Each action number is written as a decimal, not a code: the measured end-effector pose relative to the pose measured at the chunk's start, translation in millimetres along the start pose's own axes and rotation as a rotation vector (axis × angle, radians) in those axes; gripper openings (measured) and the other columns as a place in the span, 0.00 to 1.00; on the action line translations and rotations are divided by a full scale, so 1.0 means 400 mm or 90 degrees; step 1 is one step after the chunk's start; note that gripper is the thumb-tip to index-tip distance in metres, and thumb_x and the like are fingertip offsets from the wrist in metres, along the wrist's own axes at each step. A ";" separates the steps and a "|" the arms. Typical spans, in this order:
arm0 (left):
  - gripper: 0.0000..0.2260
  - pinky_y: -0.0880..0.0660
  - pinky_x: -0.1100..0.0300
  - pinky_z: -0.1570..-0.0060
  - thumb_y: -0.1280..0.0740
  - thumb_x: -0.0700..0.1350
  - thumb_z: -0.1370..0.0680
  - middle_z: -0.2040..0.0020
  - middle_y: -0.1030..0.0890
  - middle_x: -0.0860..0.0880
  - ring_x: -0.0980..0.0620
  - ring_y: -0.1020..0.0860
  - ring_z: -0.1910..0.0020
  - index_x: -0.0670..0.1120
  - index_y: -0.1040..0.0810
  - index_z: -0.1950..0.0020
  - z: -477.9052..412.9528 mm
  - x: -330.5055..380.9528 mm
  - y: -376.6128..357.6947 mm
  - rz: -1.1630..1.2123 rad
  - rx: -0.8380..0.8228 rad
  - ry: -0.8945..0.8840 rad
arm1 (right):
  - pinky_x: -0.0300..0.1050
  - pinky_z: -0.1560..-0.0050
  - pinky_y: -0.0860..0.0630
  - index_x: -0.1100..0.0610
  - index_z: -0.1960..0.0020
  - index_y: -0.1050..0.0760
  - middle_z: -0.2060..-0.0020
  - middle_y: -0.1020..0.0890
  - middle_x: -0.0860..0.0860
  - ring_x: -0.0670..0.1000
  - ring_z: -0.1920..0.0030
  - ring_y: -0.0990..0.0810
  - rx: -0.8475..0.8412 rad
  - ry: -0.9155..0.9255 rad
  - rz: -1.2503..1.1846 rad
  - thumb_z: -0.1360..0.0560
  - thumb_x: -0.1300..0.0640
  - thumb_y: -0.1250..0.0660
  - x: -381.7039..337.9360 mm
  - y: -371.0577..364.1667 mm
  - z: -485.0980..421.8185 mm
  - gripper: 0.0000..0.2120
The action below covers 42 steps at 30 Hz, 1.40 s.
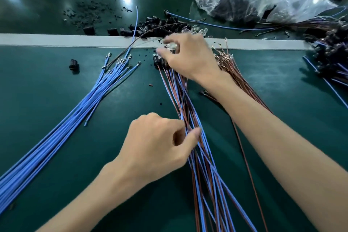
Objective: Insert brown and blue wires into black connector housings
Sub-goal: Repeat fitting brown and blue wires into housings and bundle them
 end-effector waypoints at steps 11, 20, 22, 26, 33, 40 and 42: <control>0.22 0.44 0.63 0.77 0.38 0.49 0.22 0.77 0.43 0.53 0.50 0.43 0.79 0.44 0.37 0.75 -0.017 -0.077 -0.008 0.105 0.191 -0.036 | 0.44 0.54 0.31 0.59 0.45 0.27 0.47 0.26 0.57 0.57 0.42 0.27 -0.050 0.003 0.144 0.26 0.64 0.40 -0.106 -0.137 -0.234 0.10; 0.23 0.39 0.52 0.79 0.38 0.48 0.23 0.81 0.35 0.45 0.46 0.36 0.81 0.39 0.33 0.75 -0.016 -0.083 -0.013 0.170 0.218 -0.026 | 0.43 0.55 0.32 0.56 0.38 0.25 0.40 0.26 0.54 0.56 0.41 0.28 0.013 0.026 0.318 0.25 0.63 0.37 -0.118 -0.144 -0.201 0.17; 0.23 0.40 0.53 0.78 0.38 0.48 0.23 0.80 0.36 0.44 0.47 0.39 0.80 0.37 0.33 0.75 -0.017 -0.085 -0.010 0.191 0.235 -0.018 | 0.44 0.49 0.29 0.57 0.36 0.26 0.38 0.28 0.56 0.57 0.40 0.29 0.020 0.039 0.327 0.25 0.63 0.37 -0.119 -0.149 -0.192 0.17; 0.19 0.38 0.57 0.76 0.38 0.49 0.23 0.78 0.34 0.48 0.49 0.36 0.77 0.39 0.31 0.70 -0.017 -0.102 0.005 0.223 0.293 0.038 | 0.43 0.46 0.29 0.58 0.42 0.25 0.40 0.27 0.55 0.55 0.40 0.29 0.100 0.078 0.266 0.25 0.62 0.36 -0.129 -0.103 -0.147 0.12; 0.20 0.26 0.62 0.62 0.40 0.53 0.22 0.53 0.24 0.57 0.59 0.21 0.65 0.48 0.36 0.32 -0.034 -0.149 0.026 0.281 0.353 0.154 | 0.42 0.57 0.24 0.55 0.62 0.23 0.67 0.18 0.49 0.48 0.63 0.21 -0.038 -0.111 -0.354 0.31 0.54 0.25 -0.143 -0.025 0.094 0.08; 0.06 0.30 0.70 0.69 0.42 0.41 0.20 0.65 0.23 0.55 0.56 0.24 0.71 0.48 0.28 0.46 -0.022 -0.126 0.012 0.279 0.324 0.042 | 0.31 0.63 0.30 0.55 0.60 0.18 0.67 0.18 0.47 0.40 0.69 0.26 0.003 -0.027 -0.237 0.27 0.53 0.28 -0.043 0.055 0.213 0.06; 0.05 0.29 0.67 0.69 0.42 0.43 0.20 0.66 0.23 0.55 0.55 0.25 0.72 0.48 0.27 0.48 -0.025 -0.130 0.009 0.296 0.300 0.051 | 0.35 0.56 0.26 0.54 0.57 0.18 0.62 0.17 0.48 0.44 0.64 0.23 0.135 -0.049 -0.070 0.28 0.54 0.28 0.029 0.100 0.228 0.04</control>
Point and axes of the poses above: each hand's wrist, its own z-axis away from the middle knuckle, its own y-axis out of the back of the hand, x = y × z, the point moved 3 cm from there along -z, towards the middle knuckle
